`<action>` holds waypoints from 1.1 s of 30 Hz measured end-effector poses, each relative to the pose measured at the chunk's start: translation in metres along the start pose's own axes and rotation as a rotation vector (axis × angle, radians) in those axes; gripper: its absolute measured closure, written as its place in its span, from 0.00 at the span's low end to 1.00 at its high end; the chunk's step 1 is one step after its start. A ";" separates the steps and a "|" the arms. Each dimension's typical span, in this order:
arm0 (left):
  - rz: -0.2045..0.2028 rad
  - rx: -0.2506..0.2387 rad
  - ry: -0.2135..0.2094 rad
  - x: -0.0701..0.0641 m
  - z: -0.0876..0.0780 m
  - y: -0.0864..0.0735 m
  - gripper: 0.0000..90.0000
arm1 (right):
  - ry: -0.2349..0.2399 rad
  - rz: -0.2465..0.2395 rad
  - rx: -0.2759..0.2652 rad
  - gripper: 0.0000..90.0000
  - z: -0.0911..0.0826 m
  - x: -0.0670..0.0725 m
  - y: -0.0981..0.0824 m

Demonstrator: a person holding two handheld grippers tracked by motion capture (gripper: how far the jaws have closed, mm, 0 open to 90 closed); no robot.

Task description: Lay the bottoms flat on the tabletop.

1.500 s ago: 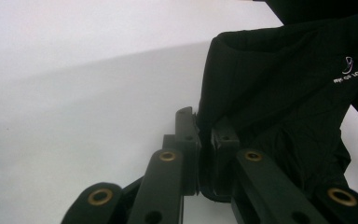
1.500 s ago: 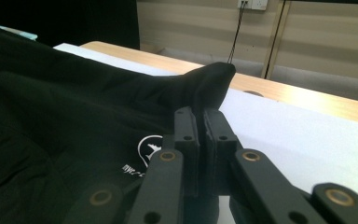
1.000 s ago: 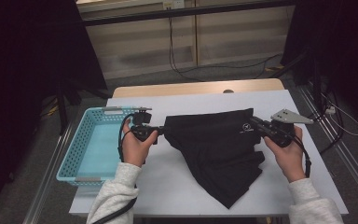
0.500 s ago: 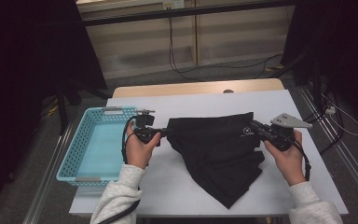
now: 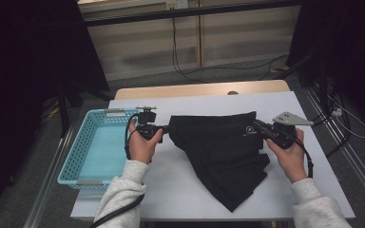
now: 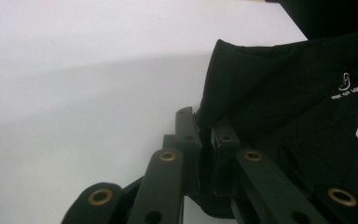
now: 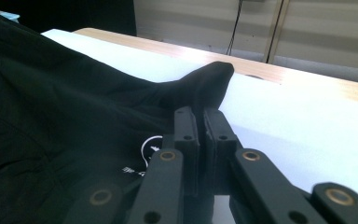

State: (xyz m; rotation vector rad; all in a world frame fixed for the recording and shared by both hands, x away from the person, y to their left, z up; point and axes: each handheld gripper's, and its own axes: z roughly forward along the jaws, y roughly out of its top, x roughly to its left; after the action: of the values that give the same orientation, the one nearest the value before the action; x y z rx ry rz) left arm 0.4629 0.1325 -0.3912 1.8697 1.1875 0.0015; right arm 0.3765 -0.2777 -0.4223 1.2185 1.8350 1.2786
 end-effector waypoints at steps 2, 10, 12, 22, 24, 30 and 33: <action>0.005 0.000 0.011 0.002 0.000 0.012 0.95 | 0.005 -0.003 0.012 0.95 0.006 -0.004 0.008; 0.009 -0.115 0.125 0.014 0.011 0.084 0.68 | -0.066 0.060 -0.035 0.84 0.061 -0.025 0.093; 0.017 -0.093 0.125 0.011 0.018 0.077 0.52 | -0.134 0.018 0.012 0.64 0.068 -0.023 0.098; 0.085 0.021 0.086 -0.006 0.030 0.006 0.27 | -0.042 -0.058 0.158 0.36 0.024 0.014 0.026; 0.095 0.039 0.070 -0.008 0.030 -0.005 0.26 | -0.044 -0.076 0.176 0.34 0.013 0.022 0.012; 0.128 0.053 0.044 -0.018 0.022 -0.032 0.22 | -0.013 -0.080 0.174 0.33 -0.011 0.040 -0.016; 0.143 0.061 0.041 -0.019 0.019 -0.042 0.21 | -0.001 -0.081 0.189 0.33 -0.015 0.047 -0.025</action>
State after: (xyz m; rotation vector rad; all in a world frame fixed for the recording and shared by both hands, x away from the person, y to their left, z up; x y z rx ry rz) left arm 0.4307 0.1113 -0.4228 2.0139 1.0896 0.0840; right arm 0.3357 -0.2438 -0.4378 1.2271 2.0204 1.0802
